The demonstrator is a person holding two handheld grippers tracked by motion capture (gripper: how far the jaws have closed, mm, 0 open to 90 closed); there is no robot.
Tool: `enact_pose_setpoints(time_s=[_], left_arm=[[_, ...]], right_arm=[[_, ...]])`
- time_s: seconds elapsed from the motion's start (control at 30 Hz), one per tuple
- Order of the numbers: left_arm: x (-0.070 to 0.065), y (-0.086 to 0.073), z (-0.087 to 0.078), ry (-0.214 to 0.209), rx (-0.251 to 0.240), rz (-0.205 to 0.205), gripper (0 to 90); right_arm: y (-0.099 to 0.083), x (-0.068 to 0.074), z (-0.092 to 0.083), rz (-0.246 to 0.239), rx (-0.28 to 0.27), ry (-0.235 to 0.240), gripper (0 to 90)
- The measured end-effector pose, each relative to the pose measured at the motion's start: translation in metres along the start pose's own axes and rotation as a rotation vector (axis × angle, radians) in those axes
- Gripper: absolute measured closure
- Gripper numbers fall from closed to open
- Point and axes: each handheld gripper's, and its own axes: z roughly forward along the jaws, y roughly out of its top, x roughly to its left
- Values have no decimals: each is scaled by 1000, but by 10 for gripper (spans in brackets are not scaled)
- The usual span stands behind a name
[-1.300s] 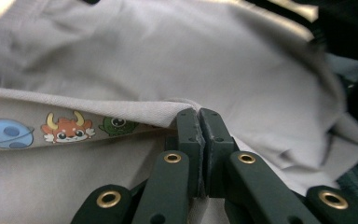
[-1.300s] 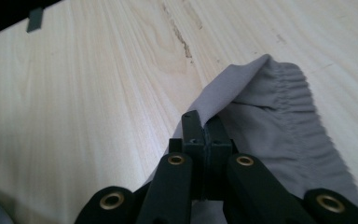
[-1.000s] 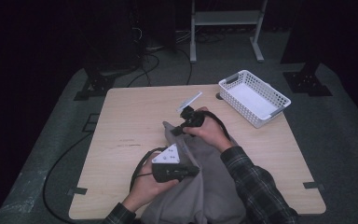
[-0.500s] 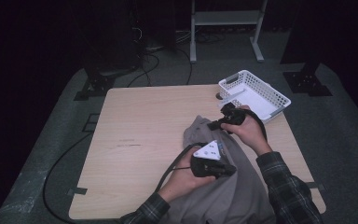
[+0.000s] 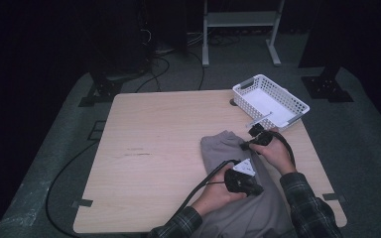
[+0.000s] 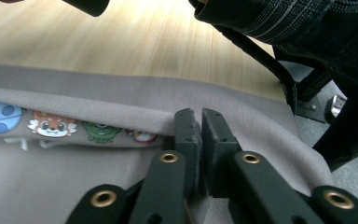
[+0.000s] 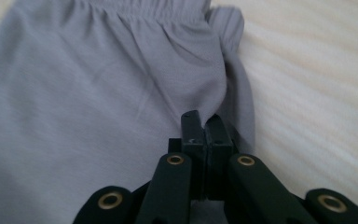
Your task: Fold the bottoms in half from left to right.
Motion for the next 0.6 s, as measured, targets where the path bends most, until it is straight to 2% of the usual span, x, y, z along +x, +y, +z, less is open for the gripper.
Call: enact_pose_setpoints(time_s=[0.07, 0.17, 0.23, 0.37, 0.47, 0.53, 0.6], left_arm=[[1, -1, -3, 0, -8, -8, 776], [2, -1, -17, 24, -37, 0, 682], [5, -1, -32, 47, -55, 1, 641], [16, -4, -64, 124, -77, -8, 602], [24, -14, -85, 193, -60, -25, 583], [29, -22, -93, 231, -41, -41, 578], [32, -30, -98, 251, -16, -49, 576]], right_arm=[[-4, -2, 0, 19, -20, 7, 841], [-5, -3, -4, 16, -41, -20, 740], [-6, -2, -11, 18, -69, -36, 704], [-8, 3, -29, -7, -136, -69, 629], [-13, 13, -40, -28, -189, -69, 593], [-18, 21, -45, -51, -203, -55, 580], [-23, 29, -47, -81, -195, -53, 571]])
